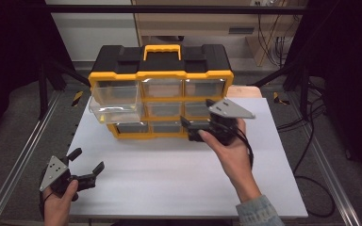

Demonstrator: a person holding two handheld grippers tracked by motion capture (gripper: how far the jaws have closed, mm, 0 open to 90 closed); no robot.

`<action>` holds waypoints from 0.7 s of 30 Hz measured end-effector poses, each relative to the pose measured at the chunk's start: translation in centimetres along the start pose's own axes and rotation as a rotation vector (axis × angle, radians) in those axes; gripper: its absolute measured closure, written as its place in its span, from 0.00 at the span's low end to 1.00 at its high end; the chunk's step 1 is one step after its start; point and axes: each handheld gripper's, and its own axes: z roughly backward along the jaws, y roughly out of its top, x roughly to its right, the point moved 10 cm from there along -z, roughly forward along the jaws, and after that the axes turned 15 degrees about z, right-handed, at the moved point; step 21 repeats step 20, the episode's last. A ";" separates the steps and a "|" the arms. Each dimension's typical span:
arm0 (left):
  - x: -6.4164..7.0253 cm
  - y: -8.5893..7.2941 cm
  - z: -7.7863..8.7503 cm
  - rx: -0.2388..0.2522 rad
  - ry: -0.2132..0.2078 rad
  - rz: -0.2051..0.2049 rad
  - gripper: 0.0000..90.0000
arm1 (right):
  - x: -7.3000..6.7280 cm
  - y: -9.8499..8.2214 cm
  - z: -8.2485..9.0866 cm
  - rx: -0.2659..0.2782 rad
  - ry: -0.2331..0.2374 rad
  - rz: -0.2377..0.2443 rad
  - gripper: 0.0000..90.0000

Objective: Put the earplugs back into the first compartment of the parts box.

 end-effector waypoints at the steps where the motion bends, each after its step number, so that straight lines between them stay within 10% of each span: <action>1: 0.0 0.0 0.0 0.000 0.000 0.001 0.02 | 0.4 -1.5 0.8 -0.005 -0.006 -0.001 0.04; 12: -0.2 0.1 0.2 0.010 0.000 0.010 0.01 | 4.3 -15.0 8.5 -0.085 -0.158 -0.055 0.06; 21: 0.0 0.0 -0.1 -0.001 -0.006 0.013 0.01 | 5.6 -19.3 10.4 -0.078 -0.242 -0.113 0.06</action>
